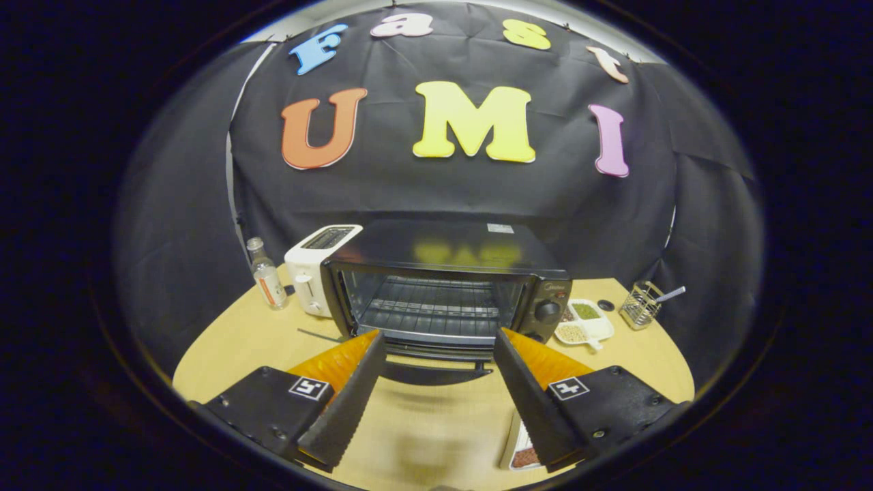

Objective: Open the toaster oven, put the food inside, and close the toaster oven door.

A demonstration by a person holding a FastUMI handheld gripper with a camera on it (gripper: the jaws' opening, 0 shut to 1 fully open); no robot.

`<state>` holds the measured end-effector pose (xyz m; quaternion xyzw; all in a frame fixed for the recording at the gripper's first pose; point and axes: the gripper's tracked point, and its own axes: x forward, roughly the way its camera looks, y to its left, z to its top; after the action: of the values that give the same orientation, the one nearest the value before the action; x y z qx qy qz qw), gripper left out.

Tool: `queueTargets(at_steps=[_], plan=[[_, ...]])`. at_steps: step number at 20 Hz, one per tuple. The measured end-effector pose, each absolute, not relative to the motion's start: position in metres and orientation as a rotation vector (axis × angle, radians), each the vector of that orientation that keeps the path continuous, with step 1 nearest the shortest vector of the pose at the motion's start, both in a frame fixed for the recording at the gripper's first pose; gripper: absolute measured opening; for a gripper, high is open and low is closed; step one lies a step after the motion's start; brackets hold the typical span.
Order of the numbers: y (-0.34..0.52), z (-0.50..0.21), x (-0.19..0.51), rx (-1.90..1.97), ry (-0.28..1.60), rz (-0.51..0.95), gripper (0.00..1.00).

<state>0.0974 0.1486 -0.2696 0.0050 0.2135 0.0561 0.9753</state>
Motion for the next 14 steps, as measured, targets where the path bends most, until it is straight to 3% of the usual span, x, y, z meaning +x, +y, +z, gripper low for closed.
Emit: queueTargets(at_steps=[14], plan=[[0.158,-0.317,0.104,0.061,0.517,0.094,1.0]])
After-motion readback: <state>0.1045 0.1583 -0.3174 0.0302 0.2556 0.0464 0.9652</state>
